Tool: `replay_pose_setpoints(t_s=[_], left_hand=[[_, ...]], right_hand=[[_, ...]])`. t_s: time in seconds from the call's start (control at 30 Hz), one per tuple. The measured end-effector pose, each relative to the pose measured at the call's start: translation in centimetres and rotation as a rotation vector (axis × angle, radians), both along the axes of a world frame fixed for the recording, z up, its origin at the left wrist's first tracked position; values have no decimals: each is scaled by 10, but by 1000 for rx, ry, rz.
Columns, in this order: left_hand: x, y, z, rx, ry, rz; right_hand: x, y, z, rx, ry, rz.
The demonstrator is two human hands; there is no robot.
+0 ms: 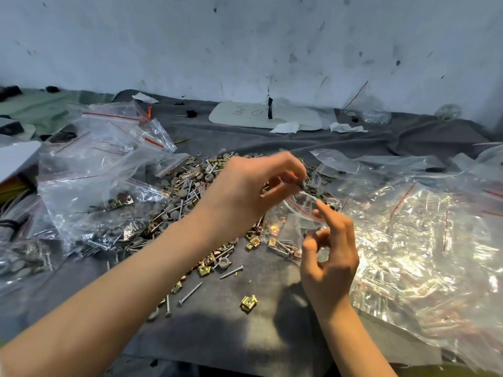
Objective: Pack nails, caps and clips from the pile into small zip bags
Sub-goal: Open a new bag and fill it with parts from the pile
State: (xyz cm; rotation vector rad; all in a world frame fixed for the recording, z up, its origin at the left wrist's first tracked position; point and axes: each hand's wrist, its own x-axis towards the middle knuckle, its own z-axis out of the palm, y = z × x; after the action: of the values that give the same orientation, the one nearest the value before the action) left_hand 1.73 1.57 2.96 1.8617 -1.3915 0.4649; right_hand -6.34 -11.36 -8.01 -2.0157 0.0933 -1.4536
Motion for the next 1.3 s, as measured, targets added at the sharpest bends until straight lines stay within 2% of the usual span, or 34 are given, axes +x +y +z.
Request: replay_pose_setpoints(t_s=[0.1,0.17,0.33,0.4,0.47,0.5,0.57,0.67,0.73,0.77,0.87,0.97,1.03,1.07,1.2,1.23,1.3], left_hand=[[-2,-8,-5,226,-151,18],[1,-6,-10,271,-198,46],[7,2,-5,179,-125,11],[14,11,-3,43,-54,17],[23,25,-6,-68,52,130],[29,32,-9,-40,97,199],[35,45,-20,254,157,247],[25,56,-48,793,166,126],[18,60,-64,987,62,160],[16,62,-68,1011,0,197],[16,63,-72,979,-91,255],[16,58,-70,1005,-79,271],[16,52,-60,950,-43,248],[15,47,-52,840,-6,213],[3,17,-4,178,83,-10],[0,8,5,99,67,-35],[-6,-8,13,91,19,-49]], right_hand=[[-1,-1,0,1,3,-11],[-2,0,1,-5,8,-12],[-1,0,-1,-24,3,0],[0,-1,-1,-5,3,-9],[1,-2,-1,5,1,-18],[1,-2,0,9,-2,-20],[1,-2,-1,13,-4,-20],[1,-2,-2,16,-2,-15],[1,-2,-3,20,2,-11],[2,-2,-3,23,1,-11],[2,-3,-4,27,0,-11],[3,-3,-5,18,0,-10],[3,-3,-5,18,0,-17],[3,-3,-4,15,2,-17],[3,-3,-6,-13,10,-13],[2,-3,-6,-18,13,-15],[2,-3,-6,-26,16,-19]])
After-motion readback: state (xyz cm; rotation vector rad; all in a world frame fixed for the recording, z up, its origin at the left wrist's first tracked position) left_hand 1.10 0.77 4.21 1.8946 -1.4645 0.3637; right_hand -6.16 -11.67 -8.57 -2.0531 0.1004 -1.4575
